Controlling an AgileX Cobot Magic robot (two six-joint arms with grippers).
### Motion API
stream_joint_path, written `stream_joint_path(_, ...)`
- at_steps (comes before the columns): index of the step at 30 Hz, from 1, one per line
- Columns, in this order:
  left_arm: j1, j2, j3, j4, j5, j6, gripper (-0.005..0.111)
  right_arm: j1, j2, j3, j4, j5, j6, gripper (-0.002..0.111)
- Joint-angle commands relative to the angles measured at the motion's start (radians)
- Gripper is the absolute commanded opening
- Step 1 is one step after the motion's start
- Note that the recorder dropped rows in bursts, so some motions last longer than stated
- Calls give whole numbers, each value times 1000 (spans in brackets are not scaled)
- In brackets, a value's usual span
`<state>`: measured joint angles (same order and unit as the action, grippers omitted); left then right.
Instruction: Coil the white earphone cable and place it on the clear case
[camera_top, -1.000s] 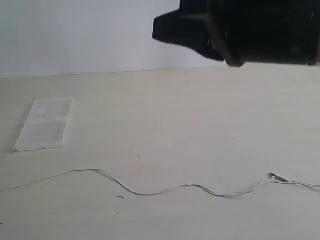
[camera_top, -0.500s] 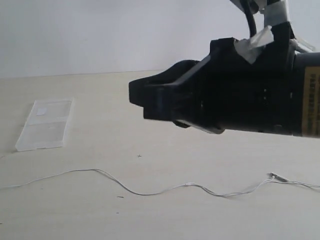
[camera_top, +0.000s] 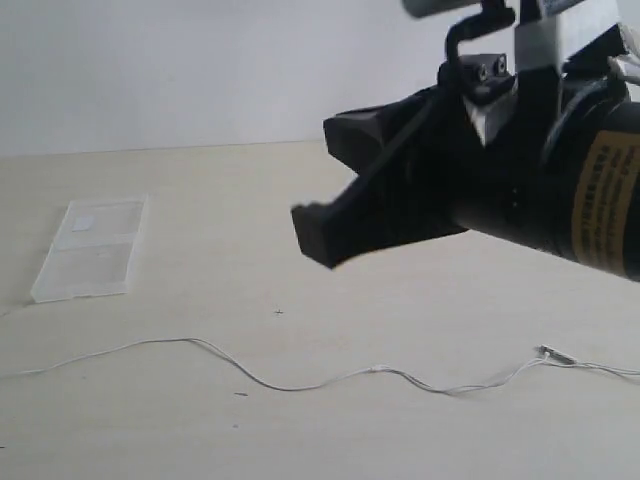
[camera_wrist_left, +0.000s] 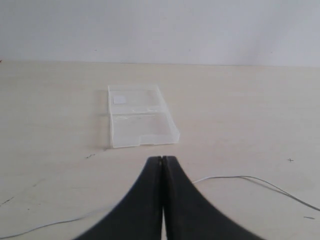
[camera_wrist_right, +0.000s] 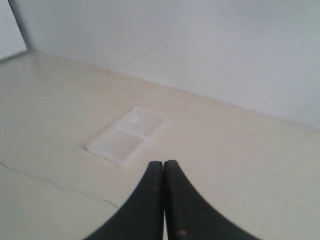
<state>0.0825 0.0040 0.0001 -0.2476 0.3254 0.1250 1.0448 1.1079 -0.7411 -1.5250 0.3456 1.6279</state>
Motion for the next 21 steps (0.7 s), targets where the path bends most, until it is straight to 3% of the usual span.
stream_joint_path(1,-1,-4,0,1,-1,-3,0,54,19,-11,350,201,-680,0)
stream_joint_path(5,-1,-4,0,1,-1,-3,0,53,23,-75,780,324,-1108,0)
stream_joint_path(12,-1,-4,0,1,-1,-3,0,-12,55,-230,1649,344,-1878,0)
stream_joint_path(19,-1,-4,0,1,-1,-3,0,-90,264,-297,1600,230,-1706,1)
stream_joint_path(21,-1,-4,0,1,-1,-3,0,-103,358,-323,1609,194,-1706,7)
